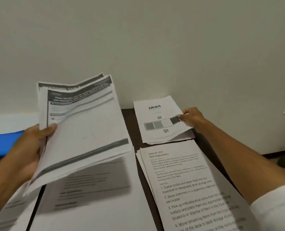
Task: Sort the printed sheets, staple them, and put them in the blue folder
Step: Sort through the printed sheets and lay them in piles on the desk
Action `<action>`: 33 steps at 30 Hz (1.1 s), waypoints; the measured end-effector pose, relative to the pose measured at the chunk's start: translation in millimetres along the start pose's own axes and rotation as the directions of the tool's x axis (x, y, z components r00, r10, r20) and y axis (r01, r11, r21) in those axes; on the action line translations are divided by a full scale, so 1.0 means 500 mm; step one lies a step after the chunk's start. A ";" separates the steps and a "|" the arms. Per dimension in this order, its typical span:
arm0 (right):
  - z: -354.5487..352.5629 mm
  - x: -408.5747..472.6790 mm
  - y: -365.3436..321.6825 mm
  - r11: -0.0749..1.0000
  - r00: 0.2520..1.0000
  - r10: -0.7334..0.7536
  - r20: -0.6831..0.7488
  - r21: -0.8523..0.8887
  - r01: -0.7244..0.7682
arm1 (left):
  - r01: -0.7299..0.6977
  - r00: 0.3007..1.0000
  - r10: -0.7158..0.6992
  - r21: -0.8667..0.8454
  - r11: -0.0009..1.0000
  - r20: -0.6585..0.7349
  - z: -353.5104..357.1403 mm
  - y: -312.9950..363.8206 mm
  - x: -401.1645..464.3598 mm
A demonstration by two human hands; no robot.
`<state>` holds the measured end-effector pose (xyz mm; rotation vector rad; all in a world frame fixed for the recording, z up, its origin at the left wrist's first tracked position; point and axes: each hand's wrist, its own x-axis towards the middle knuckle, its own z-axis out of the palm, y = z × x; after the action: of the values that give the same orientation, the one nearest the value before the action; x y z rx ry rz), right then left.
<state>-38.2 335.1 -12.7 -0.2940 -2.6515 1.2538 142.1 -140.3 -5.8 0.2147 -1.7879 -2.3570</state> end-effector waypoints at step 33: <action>0.218 -0.399 -0.138 0.868 0.938 -0.328 0.110 0.426 0.254 | 0.019 0.998 -0.019 0.001 1.000 -0.057 0.040 -0.042 -0.041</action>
<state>119.2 159.8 -44.8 0.2895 -2.3607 1.7388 156.4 -111.5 -20.7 0.2973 -1.7699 -2.3377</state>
